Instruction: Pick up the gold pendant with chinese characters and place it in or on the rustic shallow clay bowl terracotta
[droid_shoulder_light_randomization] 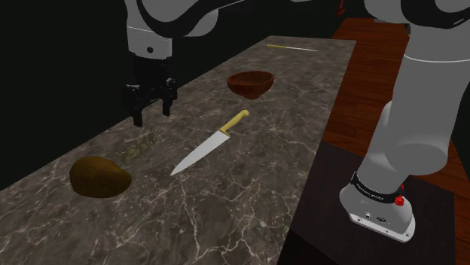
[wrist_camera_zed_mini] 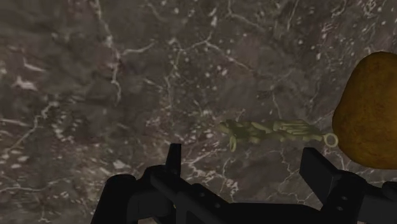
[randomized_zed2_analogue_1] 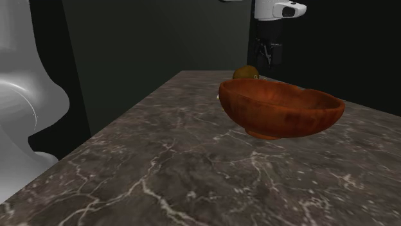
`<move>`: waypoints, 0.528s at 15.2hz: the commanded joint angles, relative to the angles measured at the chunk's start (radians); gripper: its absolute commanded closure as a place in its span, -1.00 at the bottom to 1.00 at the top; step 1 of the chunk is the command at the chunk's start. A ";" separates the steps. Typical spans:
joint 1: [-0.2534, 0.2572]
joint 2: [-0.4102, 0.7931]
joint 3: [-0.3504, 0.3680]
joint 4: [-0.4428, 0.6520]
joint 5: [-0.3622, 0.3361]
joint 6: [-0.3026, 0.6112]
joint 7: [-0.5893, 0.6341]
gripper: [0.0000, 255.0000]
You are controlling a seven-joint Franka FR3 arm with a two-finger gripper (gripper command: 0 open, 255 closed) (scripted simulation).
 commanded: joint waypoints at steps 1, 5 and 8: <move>0.004 0.011 0.002 -0.012 -0.004 0.024 0.002 -1.00; 0.007 0.019 0.003 -0.022 -0.007 0.042 0.004 -1.00; 0.007 0.019 0.003 -0.022 -0.007 0.042 0.004 -1.00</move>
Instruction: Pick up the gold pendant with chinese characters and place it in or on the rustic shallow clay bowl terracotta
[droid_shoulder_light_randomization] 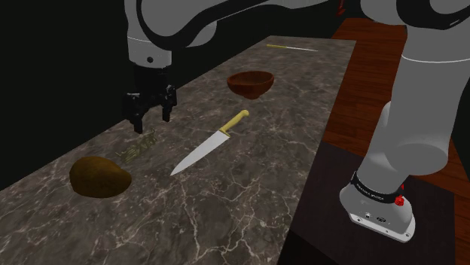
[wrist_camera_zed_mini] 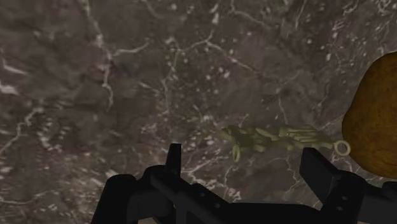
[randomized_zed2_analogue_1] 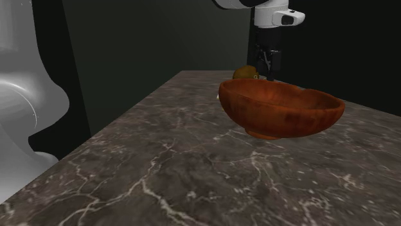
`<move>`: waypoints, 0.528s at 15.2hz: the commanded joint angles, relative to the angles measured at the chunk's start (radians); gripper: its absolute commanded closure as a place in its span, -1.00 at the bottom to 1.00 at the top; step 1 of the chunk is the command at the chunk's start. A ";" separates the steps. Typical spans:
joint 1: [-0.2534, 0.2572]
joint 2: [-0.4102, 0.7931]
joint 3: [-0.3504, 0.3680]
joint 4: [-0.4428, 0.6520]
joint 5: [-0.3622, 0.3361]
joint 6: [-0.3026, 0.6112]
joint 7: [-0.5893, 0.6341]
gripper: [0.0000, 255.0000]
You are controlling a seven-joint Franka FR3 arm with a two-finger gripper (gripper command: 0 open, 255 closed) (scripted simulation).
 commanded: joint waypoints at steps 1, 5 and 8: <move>0.000 0.000 0.000 0.000 0.000 0.000 0.000 -1.00; 0.000 0.000 0.000 0.000 0.000 0.000 0.000 1.00; 0.000 0.000 0.000 0.000 0.000 0.000 0.000 1.00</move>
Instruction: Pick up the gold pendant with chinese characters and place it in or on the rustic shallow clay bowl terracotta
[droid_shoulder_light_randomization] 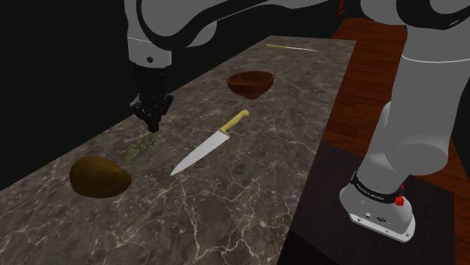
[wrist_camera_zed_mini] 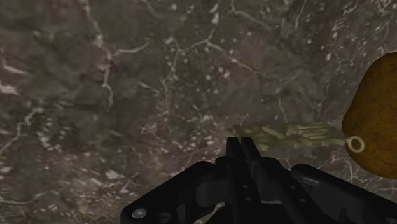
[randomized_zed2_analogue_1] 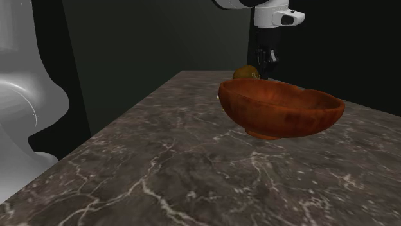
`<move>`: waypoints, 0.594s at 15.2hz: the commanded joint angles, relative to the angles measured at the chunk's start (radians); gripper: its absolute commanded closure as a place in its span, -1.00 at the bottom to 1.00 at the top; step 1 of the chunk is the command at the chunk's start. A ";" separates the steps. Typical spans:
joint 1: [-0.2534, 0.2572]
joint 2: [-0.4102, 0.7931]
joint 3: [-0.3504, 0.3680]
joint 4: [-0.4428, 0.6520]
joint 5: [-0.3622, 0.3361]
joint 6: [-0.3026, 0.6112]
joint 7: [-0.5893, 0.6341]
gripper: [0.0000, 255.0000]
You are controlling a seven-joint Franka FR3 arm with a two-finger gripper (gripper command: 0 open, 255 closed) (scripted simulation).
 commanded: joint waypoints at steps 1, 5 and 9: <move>0.000 0.000 0.000 0.000 0.000 0.000 0.000 1.00; 0.000 -0.001 0.000 0.012 -0.001 -0.013 0.002 1.00; 0.000 -0.004 0.000 0.062 -0.004 -0.065 0.012 1.00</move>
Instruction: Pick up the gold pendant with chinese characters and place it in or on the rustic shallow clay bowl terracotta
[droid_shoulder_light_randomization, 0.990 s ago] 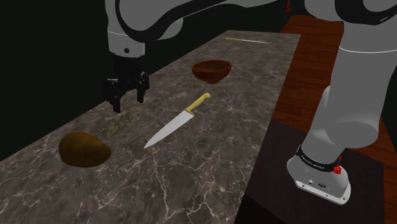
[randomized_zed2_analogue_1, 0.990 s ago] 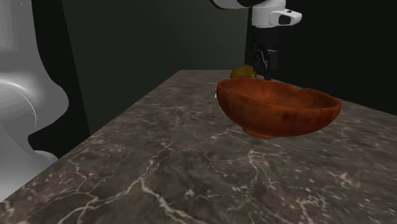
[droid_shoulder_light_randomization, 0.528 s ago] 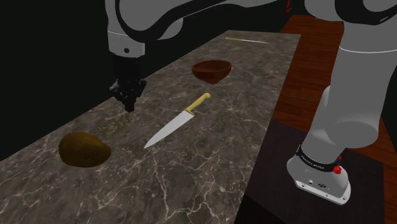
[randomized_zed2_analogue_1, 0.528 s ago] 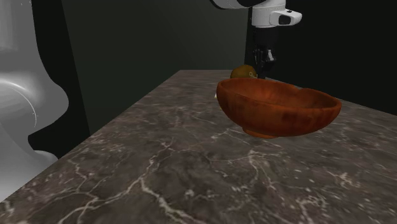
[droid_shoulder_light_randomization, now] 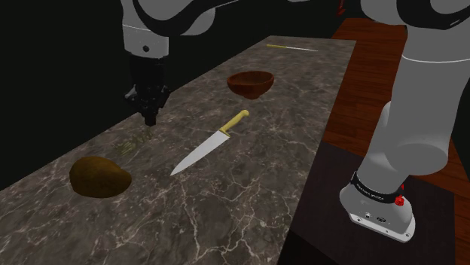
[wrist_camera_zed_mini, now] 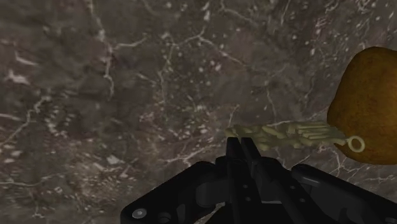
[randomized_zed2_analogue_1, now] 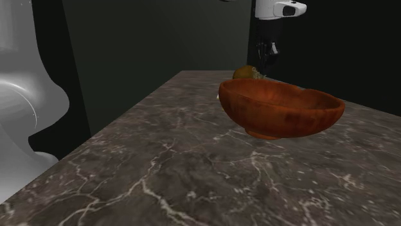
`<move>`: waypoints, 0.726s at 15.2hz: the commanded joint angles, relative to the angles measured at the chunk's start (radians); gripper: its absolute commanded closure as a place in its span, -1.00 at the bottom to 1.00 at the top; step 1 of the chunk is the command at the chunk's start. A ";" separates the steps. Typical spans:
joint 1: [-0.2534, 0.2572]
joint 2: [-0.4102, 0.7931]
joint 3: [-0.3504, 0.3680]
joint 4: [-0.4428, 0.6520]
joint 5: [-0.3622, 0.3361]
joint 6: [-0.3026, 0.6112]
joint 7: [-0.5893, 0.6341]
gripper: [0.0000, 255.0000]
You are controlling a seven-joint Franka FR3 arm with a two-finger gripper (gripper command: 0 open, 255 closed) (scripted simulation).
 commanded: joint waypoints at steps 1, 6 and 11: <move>0.000 -0.002 0.000 0.022 -0.001 -0.024 0.004 1.00; 0.002 0.001 0.001 0.094 -0.007 -0.091 0.017 1.00; 0.005 0.012 0.001 0.174 -0.015 -0.160 0.032 1.00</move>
